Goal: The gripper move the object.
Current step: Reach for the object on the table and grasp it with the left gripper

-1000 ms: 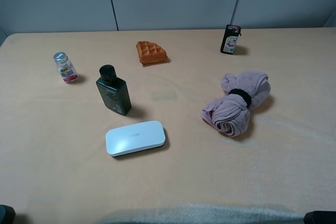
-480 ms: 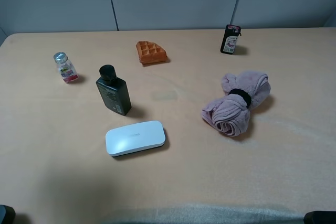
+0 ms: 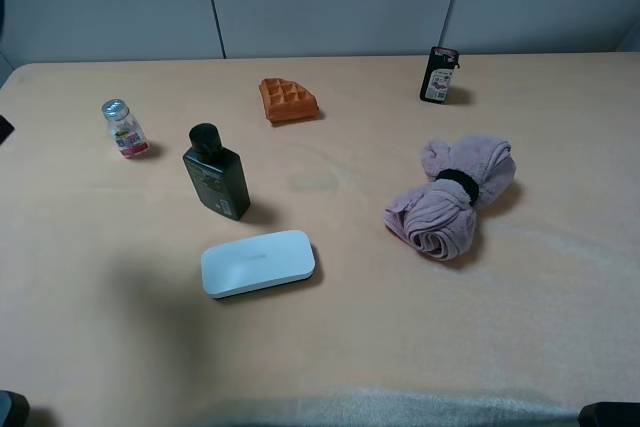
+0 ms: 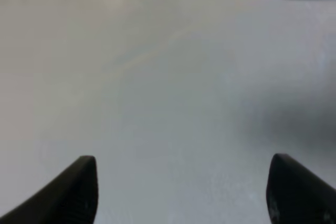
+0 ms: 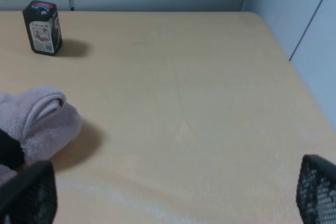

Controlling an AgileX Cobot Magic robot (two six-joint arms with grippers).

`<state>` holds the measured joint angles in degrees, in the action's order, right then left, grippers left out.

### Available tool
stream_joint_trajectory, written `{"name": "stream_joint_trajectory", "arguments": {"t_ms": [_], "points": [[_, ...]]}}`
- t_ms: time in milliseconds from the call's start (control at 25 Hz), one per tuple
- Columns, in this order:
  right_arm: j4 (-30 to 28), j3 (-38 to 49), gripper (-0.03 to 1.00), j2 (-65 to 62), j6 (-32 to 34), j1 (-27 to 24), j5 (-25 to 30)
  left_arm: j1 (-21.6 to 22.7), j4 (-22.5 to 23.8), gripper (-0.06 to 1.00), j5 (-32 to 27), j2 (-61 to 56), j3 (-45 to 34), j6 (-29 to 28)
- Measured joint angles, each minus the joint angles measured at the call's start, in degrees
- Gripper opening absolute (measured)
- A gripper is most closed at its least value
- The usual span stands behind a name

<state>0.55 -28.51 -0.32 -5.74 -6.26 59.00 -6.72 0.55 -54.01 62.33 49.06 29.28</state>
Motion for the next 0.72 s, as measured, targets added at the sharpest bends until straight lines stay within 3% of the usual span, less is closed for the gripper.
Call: {"name": "stream_joint_trajectory", "arguments": {"t_ms": [240,400,720], "points": [[0.0,0.0,0.69,0.0,0.0,0.0,0.0,-10.0,4.5,0.73,1.9,5.0,0.3,8.0],[0.0,0.0,0.69,0.0,0.0,0.0,0.0,-15.6,10.3,0.73,1.9,9.8,2.2,8.6],[0.0,0.0,0.69,0.0,0.0,0.0,0.0,-24.6,15.1,0.73,2.2,21.1,11.8,8.7]]}}
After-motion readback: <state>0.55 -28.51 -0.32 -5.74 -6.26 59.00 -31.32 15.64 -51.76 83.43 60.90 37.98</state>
